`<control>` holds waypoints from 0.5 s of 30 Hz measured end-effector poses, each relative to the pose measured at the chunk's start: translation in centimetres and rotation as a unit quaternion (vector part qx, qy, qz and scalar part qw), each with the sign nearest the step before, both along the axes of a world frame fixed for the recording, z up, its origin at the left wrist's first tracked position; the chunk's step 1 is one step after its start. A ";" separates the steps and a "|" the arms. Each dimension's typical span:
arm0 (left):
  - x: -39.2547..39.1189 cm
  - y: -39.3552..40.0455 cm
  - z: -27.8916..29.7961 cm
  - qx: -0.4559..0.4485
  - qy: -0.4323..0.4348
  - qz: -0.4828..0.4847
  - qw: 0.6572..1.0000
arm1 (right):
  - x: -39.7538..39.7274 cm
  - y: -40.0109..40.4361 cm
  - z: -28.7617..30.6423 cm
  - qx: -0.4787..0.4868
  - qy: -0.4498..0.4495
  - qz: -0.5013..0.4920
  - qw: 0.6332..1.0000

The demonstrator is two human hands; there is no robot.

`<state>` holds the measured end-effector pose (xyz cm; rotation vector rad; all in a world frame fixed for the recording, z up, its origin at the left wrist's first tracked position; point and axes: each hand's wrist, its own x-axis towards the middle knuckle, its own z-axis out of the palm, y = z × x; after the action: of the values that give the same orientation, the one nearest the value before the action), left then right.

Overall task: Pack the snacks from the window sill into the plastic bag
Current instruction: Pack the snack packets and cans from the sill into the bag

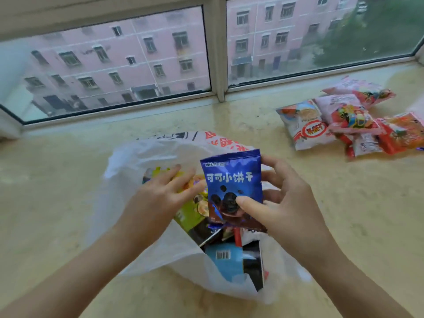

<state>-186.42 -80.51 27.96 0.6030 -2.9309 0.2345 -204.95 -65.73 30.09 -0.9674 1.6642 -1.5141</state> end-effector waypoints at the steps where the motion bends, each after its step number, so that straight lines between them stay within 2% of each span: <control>1: 0.5 -0.3 -0.9 -0.020 -0.026 -0.014 0.999 | 0.8 -0.3 -0.7 -0.001 0.052 0.002 0.999; 3: 1.2 -0.5 -2.6 -0.002 -0.066 -0.011 0.998 | 1.7 -0.9 -2.0 -0.020 0.241 -0.008 0.970; 5: 1.7 -0.4 -4.2 0.015 -0.076 0.003 0.997 | 2.1 -1.3 -3.6 -0.051 0.441 -0.020 0.896; 6: 1.8 -0.3 -4.7 0.015 -0.075 0.005 0.997 | 2.3 -1.3 -4.5 -0.073 0.503 -0.022 0.861; 9: 1.7 -1.0 -5.4 -0.014 -0.034 0.003 0.999 | 3.0 -1.3 -6.1 -0.131 0.575 -0.005 0.807; 12: 1.5 -2.2 -5.0 -0.015 -0.034 0.027 0.999 | 3.6 -1.2 -6.6 -0.159 0.591 0.003 0.791; 15: 1.8 -2.9 -4.6 0.025 -0.048 0.059 0.997 | 3.4 -1.7 -6.9 -0.152 0.618 -0.015 0.771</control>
<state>-184.65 -83.39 23.32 0.7956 -3.0042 0.2074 -201.51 -67.39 23.22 -2.4876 2.2393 -1.1603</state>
